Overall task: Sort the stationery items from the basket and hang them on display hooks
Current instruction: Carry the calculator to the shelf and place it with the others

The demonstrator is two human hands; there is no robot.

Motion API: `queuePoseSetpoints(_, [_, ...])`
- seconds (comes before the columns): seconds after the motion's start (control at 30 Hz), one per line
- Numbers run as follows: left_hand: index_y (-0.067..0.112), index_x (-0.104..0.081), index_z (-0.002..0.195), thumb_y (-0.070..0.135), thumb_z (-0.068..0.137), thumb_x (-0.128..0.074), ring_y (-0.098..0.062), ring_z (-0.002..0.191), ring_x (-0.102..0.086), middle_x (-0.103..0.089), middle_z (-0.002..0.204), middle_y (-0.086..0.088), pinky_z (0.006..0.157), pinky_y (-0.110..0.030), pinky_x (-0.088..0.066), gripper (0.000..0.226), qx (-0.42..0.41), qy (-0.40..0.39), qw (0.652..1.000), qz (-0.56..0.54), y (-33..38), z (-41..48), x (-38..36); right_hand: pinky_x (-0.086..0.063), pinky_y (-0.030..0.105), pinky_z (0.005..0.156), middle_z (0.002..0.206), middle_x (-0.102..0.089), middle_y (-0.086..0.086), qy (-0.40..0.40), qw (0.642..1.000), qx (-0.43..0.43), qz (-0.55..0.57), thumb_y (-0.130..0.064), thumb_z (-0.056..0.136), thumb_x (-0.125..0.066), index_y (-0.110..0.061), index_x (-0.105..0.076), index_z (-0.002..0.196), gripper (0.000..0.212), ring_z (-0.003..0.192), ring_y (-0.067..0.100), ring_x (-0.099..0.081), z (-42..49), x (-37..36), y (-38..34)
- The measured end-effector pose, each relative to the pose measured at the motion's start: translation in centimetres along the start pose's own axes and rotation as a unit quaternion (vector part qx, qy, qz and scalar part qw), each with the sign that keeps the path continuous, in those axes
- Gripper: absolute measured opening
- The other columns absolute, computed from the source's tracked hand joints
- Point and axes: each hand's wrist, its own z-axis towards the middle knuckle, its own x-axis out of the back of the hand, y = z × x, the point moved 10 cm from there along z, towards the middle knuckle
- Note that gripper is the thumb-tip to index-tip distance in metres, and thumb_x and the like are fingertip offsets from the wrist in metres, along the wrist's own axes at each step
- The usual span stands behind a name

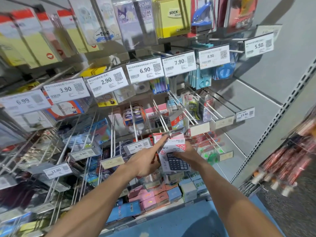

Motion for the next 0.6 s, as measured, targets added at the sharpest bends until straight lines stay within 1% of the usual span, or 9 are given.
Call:
queuePoseSetpoints(0.07, [0.065,0.025,0.147,0.000,0.085,-0.064,-0.022,0.044,-0.045,-0.051,0.061,-0.008,0.035,-0.033,-0.038,0.126,-0.012,-0.001,1.000,0.024,0.2,0.1,0.2,-0.056,0.060,0.093,0.116,-0.069,0.020,0.001,1.000,0.003,-0.011,-0.006,0.086,-0.078,-0.010,-0.056,0.122,0.043,0.106,0.038,-0.070,0.4,0.0,-0.3])
queuePoseSetpoints(0.13, [0.059,0.025,0.151,0.012,0.092,-0.061,-0.025,0.049,-0.050,-0.055,0.067,-0.009,0.038,-0.041,-0.045,0.114,-0.027,0.002,0.998,0.052,0.4,0.1,0.3,-0.055,0.062,0.095,0.115,-0.069,0.022,0.002,1.000,0.016,-0.020,0.000,0.087,-0.074,-0.009,-0.058,0.120,0.038,0.108,0.041,-0.068,0.9,-0.1,-0.6])
queuePoseSetpoints(0.17, [0.056,0.023,0.153,0.017,0.095,-0.058,-0.027,0.053,-0.052,-0.059,0.077,-0.011,0.042,-0.045,-0.050,0.107,-0.032,0.000,0.997,0.068,0.5,0.1,0.3,-0.054,0.062,0.095,0.116,-0.069,0.022,0.000,0.999,0.028,-0.022,0.003,0.087,-0.073,-0.010,-0.059,0.119,0.038,0.109,0.041,-0.068,1.1,-0.3,-0.8])
queuePoseSetpoints(0.23, [0.049,0.015,0.157,0.020,0.098,-0.051,-0.027,0.063,-0.056,-0.064,0.108,-0.016,0.051,-0.048,-0.055,0.093,-0.041,-0.009,0.993,0.109,0.4,0.2,0.1,-0.054,0.058,0.099,0.119,-0.070,0.020,-0.005,0.999,0.046,-0.023,0.011,0.087,-0.069,-0.008,-0.060,0.124,0.043,0.112,0.037,-0.068,1.5,-0.6,-1.2])
queuePoseSetpoints(0.3, [0.043,0.010,0.157,0.020,0.100,-0.046,-0.028,0.076,-0.062,-0.057,0.136,-0.015,0.056,-0.046,-0.057,0.083,-0.043,-0.025,0.988,0.148,0.1,0.2,-0.7,-0.053,0.052,0.103,0.122,-0.071,0.016,0.002,0.998,0.054,-0.034,0.012,0.086,-0.069,-0.004,-0.059,0.131,0.049,0.115,0.030,-0.067,2.0,-0.7,-1.2])
queuePoseSetpoints(0.37, [0.044,0.011,0.156,0.022,0.101,-0.044,-0.031,0.091,-0.065,-0.048,0.150,-0.011,0.061,-0.045,-0.057,0.081,-0.029,-0.040,0.987,0.153,-0.4,0.3,-1.4,-0.052,0.049,0.105,0.121,-0.072,0.011,0.018,0.996,0.058,-0.060,0.008,0.085,-0.073,-0.005,-0.063,0.130,0.048,0.115,0.025,-0.068,2.5,-0.5,-1.1])
queuePoseSetpoints(0.43, [0.051,0.016,0.154,0.023,0.100,-0.046,-0.032,0.098,-0.065,-0.047,0.153,-0.009,0.064,-0.045,-0.056,0.088,-0.007,-0.048,0.990,0.134,-1.0,0.5,-1.9,-0.052,0.050,0.105,0.118,-0.074,0.008,0.031,0.994,0.061,-0.084,0.004,0.084,-0.076,-0.009,-0.067,0.127,0.045,0.114,0.023,-0.068,2.9,-0.2,-0.9])
queuePoseSetpoints(0.5, [0.053,0.020,0.153,0.022,0.097,-0.051,-0.032,0.095,-0.065,-0.052,0.149,-0.008,0.067,-0.047,-0.058,0.095,0.014,-0.054,0.993,0.106,-1.5,0.7,-2.4,-0.052,0.049,0.104,0.115,-0.075,0.006,0.044,0.992,0.053,-0.102,-0.002,0.085,-0.078,-0.012,-0.068,0.125,0.043,0.112,0.022,-0.068,3.0,0.1,-0.3])
queuePoseSetpoints(0.6, [0.052,0.020,0.154,0.023,0.093,-0.056,-0.032,0.104,-0.065,-0.053,0.148,-0.007,0.074,-0.048,-0.059,0.101,0.053,-0.062,0.995,0.065,-2.7,1.0,-3.3,-0.052,0.044,0.104,0.119,-0.071,0.004,0.062,0.992,0.025,-0.110,-0.016,0.088,-0.078,-0.011,-0.061,0.129,0.045,0.113,0.021,-0.066,3.0,0.6,0.8])
